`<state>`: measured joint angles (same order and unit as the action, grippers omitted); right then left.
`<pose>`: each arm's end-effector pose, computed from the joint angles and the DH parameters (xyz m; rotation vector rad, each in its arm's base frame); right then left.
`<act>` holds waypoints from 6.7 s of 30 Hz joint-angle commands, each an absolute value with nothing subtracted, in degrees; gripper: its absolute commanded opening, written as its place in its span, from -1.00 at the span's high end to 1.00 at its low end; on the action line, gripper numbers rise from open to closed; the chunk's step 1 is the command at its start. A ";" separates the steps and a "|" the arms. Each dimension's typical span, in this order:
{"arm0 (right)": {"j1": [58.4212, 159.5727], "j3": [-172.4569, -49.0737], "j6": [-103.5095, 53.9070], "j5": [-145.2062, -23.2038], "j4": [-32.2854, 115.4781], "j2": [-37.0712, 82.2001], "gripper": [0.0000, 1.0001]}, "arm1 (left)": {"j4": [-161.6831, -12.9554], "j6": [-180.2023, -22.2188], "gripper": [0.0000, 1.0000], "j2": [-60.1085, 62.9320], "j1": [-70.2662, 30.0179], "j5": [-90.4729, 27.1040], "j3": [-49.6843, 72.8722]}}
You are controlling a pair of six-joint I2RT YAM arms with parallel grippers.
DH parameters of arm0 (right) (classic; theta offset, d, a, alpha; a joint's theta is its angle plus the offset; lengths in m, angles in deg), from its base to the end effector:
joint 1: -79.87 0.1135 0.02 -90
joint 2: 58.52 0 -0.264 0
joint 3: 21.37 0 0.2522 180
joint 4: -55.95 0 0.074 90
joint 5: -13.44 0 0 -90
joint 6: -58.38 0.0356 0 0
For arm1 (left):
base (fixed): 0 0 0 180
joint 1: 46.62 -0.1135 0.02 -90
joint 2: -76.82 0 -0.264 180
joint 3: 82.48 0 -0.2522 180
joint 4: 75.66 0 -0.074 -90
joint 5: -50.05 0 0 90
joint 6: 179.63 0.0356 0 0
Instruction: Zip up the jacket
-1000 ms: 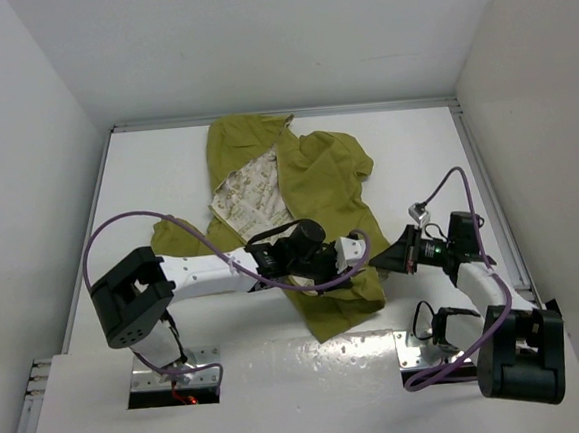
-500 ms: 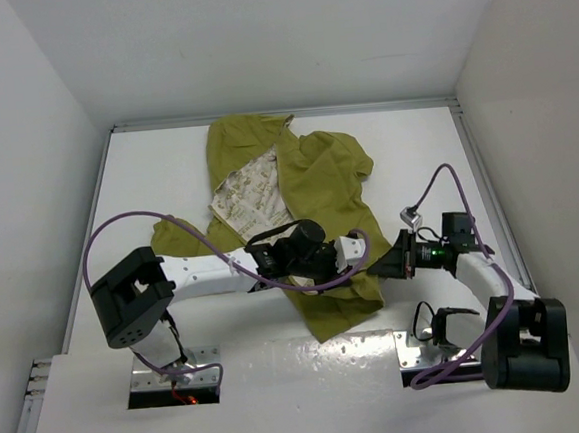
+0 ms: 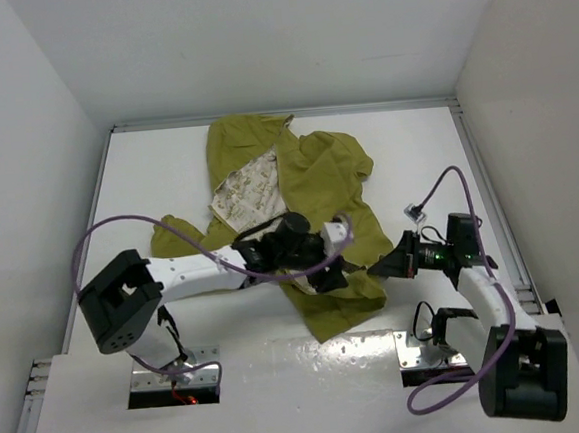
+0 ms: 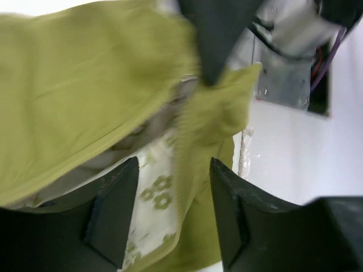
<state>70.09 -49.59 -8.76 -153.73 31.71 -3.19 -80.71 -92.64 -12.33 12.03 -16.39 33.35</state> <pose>0.1493 0.0095 0.1517 0.0259 2.1526 1.7261 0.1632 -0.2952 0.2176 1.2713 1.8373 -1.0532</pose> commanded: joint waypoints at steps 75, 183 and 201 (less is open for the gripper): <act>81.45 -46.56 23.76 -143.27 74.62 -11.85 1.00 | 4.26 -176.38 -0.02 -32.43 -1.10 6.72 37.44; 77.15 -46.99 27.71 -143.89 74.10 -15.01 1.00 | -16.47 -168.04 1.00 -19.16 -14.10 5.05 47.20; 51.41 -47.79 30.70 -155.84 76.82 -15.54 1.00 | -32.72 -150.03 1.00 -21.27 -33.70 15.07 41.49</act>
